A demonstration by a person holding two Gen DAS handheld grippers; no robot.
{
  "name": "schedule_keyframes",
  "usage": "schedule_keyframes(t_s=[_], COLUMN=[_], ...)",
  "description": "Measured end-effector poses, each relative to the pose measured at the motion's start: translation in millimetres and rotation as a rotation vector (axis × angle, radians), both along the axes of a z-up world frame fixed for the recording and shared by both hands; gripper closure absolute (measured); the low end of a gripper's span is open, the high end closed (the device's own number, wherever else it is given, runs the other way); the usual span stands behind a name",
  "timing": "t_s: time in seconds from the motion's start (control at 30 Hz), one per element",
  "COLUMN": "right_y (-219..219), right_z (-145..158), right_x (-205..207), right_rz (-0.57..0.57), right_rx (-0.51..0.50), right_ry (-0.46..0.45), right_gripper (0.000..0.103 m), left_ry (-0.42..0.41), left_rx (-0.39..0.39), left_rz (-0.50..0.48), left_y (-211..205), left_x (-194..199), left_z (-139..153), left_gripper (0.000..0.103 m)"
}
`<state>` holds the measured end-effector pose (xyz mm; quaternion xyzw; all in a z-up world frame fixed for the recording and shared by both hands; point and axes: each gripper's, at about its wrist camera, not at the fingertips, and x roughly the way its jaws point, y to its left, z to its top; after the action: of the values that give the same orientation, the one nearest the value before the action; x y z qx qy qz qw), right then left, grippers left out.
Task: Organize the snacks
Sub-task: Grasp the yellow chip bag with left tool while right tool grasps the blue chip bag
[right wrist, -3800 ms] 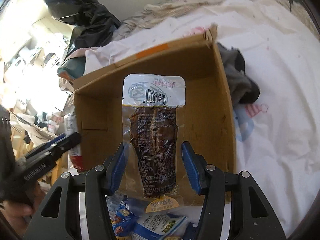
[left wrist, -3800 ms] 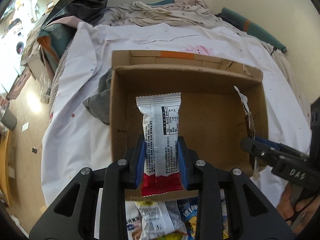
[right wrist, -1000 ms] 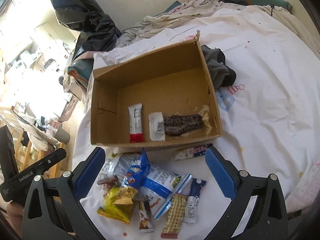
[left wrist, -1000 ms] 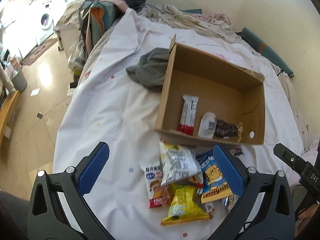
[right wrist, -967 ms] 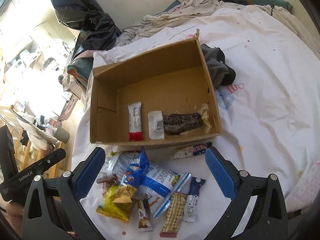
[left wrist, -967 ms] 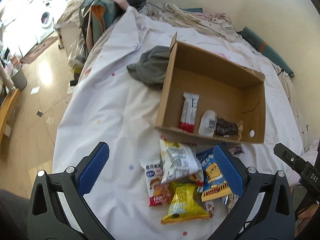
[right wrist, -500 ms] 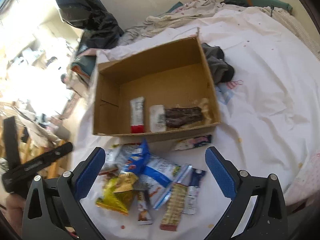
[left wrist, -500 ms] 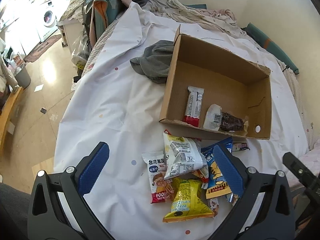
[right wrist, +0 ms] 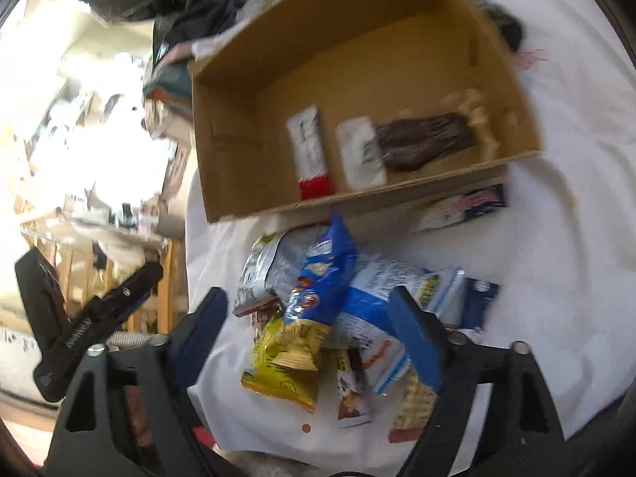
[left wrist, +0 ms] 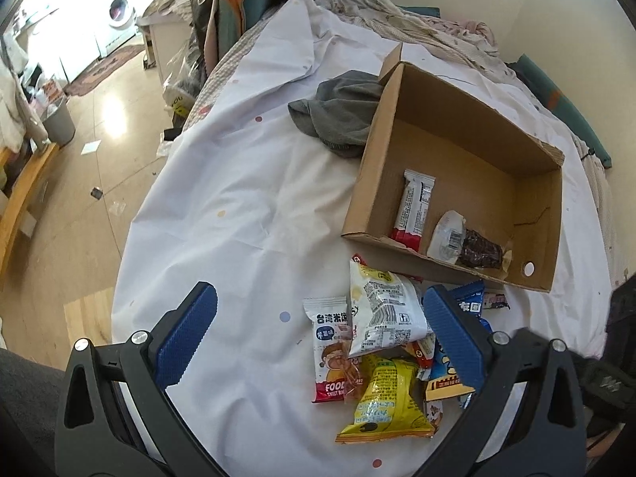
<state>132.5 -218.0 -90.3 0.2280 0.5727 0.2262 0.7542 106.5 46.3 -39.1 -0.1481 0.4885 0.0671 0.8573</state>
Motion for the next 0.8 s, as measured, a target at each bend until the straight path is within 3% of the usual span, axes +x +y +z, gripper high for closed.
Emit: schedule_keyframes(t_s=[0.07, 0.17, 0.33, 0.43, 0.6, 0.8], right_y=[10.8, 23.7, 23.0, 11.7, -11.2, -38.4], right_z=[-5.8, -18.0, -15.2, -12.3, 3.4, 33.5], right_x=[3.3, 6.1, 3.4, -0.4, -10.9, -25.0], right_rz=[0.022, 0.055, 0.074, 0.060, 0.017, -0.034], right_rx=[-0.032, -0.081, -0.135, -0.103, -0.022, 0.046], right_ry=[0.014, 0.050, 0.015, 0.009, -0.025, -0.143], right_gripper=[0.026, 0.040, 0.081, 0.089, 0.090, 0.091], left_ry=[0.006, 0.012, 0.015, 0.019, 0.031, 0.146], left_rx=[-0.004, -0.003, -0.005, -0.006, -0.005, -0.022], left_rz=[-0.003, -0.014, -0.025, -0.032, -0.045, -0.136], left_y=[-1.6, -4.3, -7.8, -10.2, -9.2, -22.0], left_x=[1.3, 3.2, 3.9, 3.9, 0.3, -7.2], left_z=[-1.6, -3.2, -4.2, -4.9, -7.1, -32.1], left_gripper=[0.000, 0.000, 0.000, 0.000, 0.000, 0.001])
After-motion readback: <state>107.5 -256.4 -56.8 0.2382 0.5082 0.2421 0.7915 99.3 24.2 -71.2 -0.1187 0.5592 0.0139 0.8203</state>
